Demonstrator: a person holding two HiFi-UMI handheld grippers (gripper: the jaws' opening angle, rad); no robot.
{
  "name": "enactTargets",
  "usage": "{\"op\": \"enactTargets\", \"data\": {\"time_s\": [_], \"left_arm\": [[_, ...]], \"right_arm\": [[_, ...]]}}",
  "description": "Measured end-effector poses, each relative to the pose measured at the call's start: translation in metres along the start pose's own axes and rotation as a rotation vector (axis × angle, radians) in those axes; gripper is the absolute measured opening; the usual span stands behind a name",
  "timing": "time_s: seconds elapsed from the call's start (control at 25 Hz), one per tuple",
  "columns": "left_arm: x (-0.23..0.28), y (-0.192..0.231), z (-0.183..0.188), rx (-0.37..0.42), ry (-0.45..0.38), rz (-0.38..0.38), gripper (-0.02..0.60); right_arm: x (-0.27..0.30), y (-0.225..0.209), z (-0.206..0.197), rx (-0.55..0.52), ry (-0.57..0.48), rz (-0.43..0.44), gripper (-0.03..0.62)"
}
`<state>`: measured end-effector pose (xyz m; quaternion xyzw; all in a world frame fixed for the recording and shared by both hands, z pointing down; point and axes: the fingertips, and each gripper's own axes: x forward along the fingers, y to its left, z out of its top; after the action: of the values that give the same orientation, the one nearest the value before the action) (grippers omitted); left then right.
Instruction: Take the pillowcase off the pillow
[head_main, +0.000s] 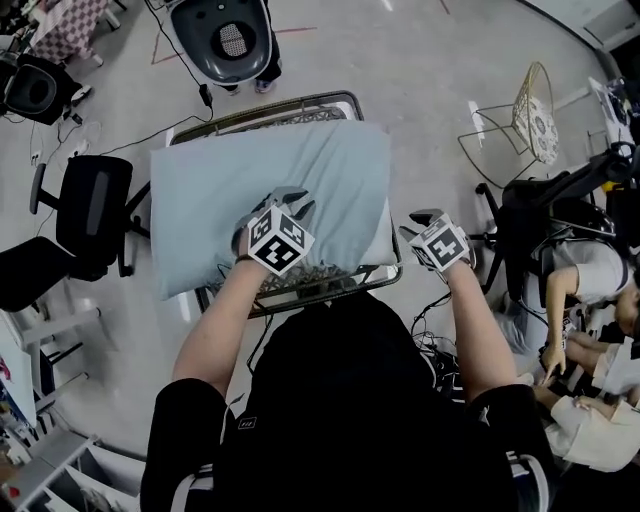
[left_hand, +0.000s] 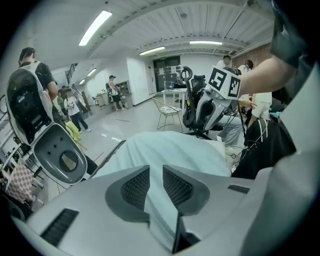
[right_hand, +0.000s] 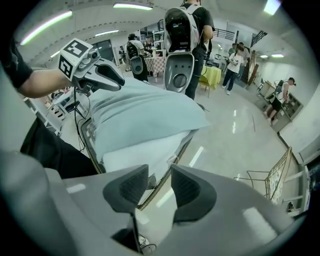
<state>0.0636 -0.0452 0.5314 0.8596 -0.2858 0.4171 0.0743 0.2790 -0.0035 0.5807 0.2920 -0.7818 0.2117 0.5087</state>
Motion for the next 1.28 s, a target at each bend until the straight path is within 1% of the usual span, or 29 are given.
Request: {"op": "enactTargets", "data": {"time_s": [0.12,0.2,0.32,0.52,0.64,0.72,0.8,0.96,1.04,1.08,1.12,1.16,1.2,1.24,1.28], "left_arm": [[0.027,0.021,0.019,0.01,0.019,0.004,0.084],[0.05,0.041,0.03,-0.006,0.033,0.013,0.091],[0.084,0.07,0.045,-0.071,0.05,0.022,0.095],[0.13,0.111,0.056,-0.172,0.089,0.039,0.11],[0.151,0.129,0.053,-0.201,0.12,0.042,0.135],[0.16,0.137,0.051,-0.209,0.132,0.033,0.147],[0.167,0.139,0.05,-0.193,0.142,0.013,0.165],[0.183,0.136,0.04,-0.11,0.2,-0.021,0.193],[0.188,0.133,0.034,-0.103,0.237,-0.049,0.194],[0.189,0.133,0.032,-0.112,0.258,-0.068,0.184],[0.188,0.134,0.03,-0.116,0.281,-0.08,0.161],[0.186,0.137,0.028,-0.099,0.305,-0.077,0.112],[0.183,0.141,0.027,-0.062,0.327,-0.062,0.054],[0.181,0.145,0.024,-0.017,0.348,-0.045,0.02],[0.179,0.146,0.022,0.026,0.368,-0.031,0.012]], "right_arm": [[0.016,-0.027,0.014,0.028,-0.015,0.008,0.153],[0.032,-0.045,0.024,0.053,-0.023,0.033,0.153],[0.062,-0.071,0.038,0.111,-0.054,0.086,0.153],[0.106,-0.108,0.056,0.268,-0.114,0.147,0.154],[0.13,-0.122,0.065,0.321,-0.13,0.196,0.156],[0.139,-0.128,0.076,0.324,-0.146,0.209,0.167],[0.143,-0.132,0.093,0.308,-0.184,0.213,0.167],[0.135,-0.133,0.137,0.249,-0.291,0.2,0.167],[0.128,-0.132,0.156,0.225,-0.342,0.189,0.162],[0.125,-0.131,0.164,0.224,-0.361,0.191,0.161],[0.124,-0.131,0.169,0.225,-0.369,0.197,0.161],[0.125,-0.13,0.171,0.227,-0.368,0.205,0.163],[0.126,-0.13,0.171,0.233,-0.361,0.216,0.165],[0.128,-0.129,0.169,0.247,-0.354,0.23,0.169],[0.129,-0.129,0.167,0.269,-0.347,0.248,0.171]]}}
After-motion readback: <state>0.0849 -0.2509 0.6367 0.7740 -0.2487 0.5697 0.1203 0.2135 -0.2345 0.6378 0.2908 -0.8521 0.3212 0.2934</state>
